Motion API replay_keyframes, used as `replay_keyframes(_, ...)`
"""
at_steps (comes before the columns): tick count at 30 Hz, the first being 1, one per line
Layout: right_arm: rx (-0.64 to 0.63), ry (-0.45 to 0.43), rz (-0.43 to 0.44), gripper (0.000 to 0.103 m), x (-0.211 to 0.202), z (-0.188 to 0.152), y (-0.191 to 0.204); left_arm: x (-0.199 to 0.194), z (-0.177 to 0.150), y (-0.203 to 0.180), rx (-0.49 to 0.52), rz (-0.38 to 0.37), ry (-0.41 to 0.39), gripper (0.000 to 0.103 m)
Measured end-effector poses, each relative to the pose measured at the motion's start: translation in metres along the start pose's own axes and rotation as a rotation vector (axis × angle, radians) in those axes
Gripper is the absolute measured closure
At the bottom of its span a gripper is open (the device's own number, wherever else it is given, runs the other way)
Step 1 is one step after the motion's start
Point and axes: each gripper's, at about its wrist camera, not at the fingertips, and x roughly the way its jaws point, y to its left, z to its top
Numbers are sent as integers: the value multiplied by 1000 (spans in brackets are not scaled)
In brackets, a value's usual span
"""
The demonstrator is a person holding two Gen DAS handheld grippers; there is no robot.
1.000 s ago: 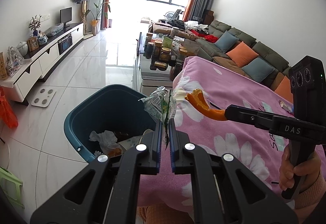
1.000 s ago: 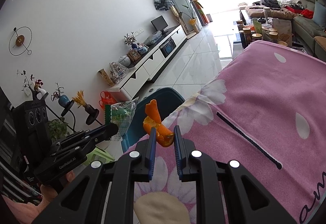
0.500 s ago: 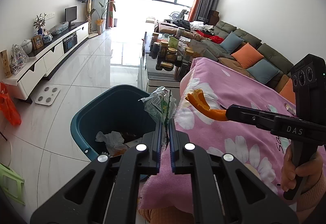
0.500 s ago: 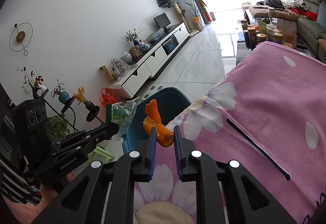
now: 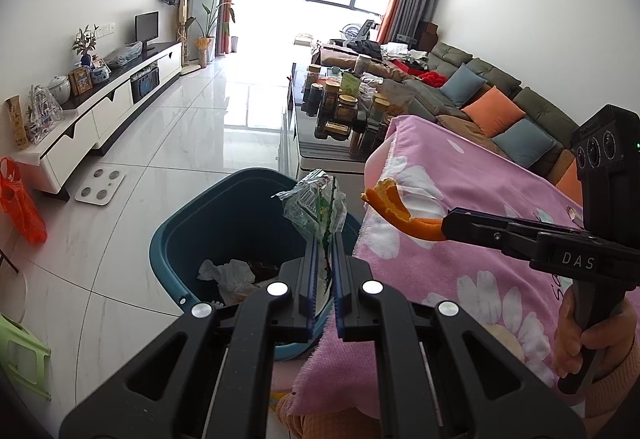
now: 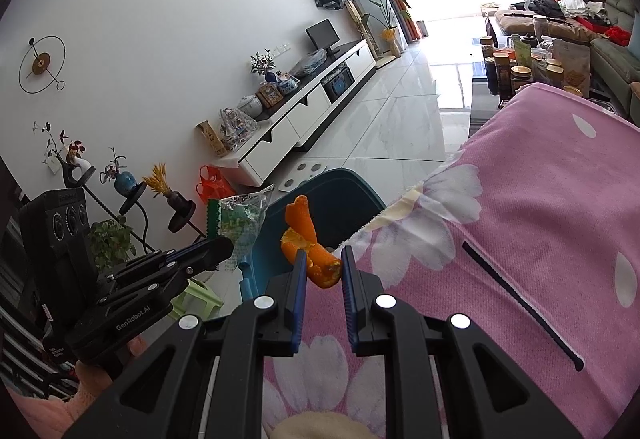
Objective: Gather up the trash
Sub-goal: 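Hold the clear wrapper and orange peel above the teal bin with both grippers, then lower the wrapper and peel into the teal bin and open both grippers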
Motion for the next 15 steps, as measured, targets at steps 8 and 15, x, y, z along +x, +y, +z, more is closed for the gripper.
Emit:
replay_keyframes(8, -11, 10, 3, 88, 7, 3, 4, 6, 3, 6, -10, 12, 8, 96)
replay_keyframes(15, -25, 29, -1, 88, 17, 8, 8, 11, 3, 10, -19, 27, 16, 96)
